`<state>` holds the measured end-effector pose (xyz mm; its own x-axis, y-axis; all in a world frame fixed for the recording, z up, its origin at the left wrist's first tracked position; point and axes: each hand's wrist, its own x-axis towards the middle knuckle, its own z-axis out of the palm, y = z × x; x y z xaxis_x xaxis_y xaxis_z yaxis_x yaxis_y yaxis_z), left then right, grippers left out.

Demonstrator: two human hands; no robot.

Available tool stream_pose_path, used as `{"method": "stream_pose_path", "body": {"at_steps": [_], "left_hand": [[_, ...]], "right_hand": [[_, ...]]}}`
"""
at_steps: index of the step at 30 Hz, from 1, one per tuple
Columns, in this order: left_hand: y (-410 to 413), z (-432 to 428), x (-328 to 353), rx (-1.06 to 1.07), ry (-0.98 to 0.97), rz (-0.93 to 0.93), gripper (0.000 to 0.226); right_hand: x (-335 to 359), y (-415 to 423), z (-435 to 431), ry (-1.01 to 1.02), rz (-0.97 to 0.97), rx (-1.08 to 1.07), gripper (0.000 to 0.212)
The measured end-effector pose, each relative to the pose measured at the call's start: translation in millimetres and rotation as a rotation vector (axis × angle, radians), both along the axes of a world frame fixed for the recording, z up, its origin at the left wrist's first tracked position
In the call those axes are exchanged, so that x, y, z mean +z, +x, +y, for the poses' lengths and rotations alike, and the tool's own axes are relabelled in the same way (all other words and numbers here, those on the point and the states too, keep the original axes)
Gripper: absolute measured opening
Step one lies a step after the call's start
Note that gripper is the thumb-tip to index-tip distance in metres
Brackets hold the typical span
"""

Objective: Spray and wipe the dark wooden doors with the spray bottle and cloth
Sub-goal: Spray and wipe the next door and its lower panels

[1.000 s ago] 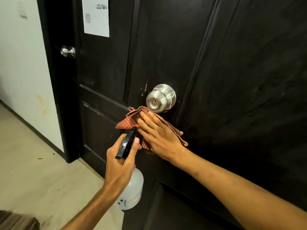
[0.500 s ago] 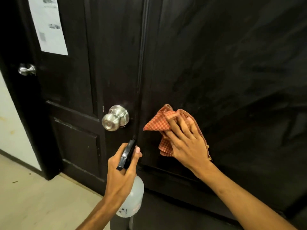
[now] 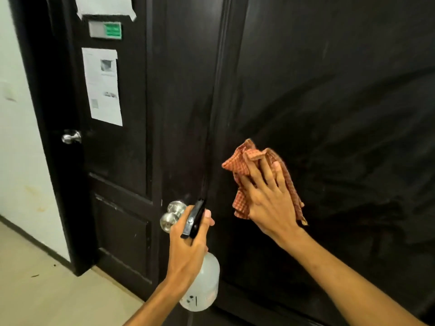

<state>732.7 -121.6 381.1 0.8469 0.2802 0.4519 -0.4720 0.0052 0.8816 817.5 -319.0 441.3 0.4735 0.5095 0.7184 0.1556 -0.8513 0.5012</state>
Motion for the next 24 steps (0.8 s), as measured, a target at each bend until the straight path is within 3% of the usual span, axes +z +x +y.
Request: {"method": "stream_pose_path", "body": {"at_steps": [4,6,11,13,17,19,22,24], "left_hand": [[11.8,33.0,23.7,0.032,-0.002,-0.004,0.021],[17.6,48.2,37.8,0.038,-0.005,-0.022,0.017],[41.0,81.9,70.3,0.001,0.029,-0.067,0.020],[49.0,92.7,81.0,-0.008,0.055,-0.077,0.017],[62.1,110.0,97.6,-0.020,0.083,-0.102,0.012],[66.6,116.4,107.1,-0.018,0.071,-0.112,0.015],[71.9,122.7,118.6,-0.002,0.059,-0.129,0.019],[73.6,125.6,125.7,0.002,0.057,-0.142,0.019]], "right_hand": [[-17.8,25.1,35.1,-0.395,0.193,0.088,0.070],[-1.7,37.0,43.6,-0.489,0.186,0.121,0.066],[84.6,48.3,99.2,-0.093,-0.018,0.093,0.069],[77.1,49.7,115.9,-0.119,0.007,0.090,0.070],[72.0,57.4,110.0,-0.441,0.110,0.090,0.060],[111.9,59.1,114.5,-0.371,0.023,0.090,0.061],[152.4,59.1,130.9,-0.072,-0.077,0.042,0.069],[139.6,59.4,140.4,-0.088,-0.066,0.064,0.074]]}}
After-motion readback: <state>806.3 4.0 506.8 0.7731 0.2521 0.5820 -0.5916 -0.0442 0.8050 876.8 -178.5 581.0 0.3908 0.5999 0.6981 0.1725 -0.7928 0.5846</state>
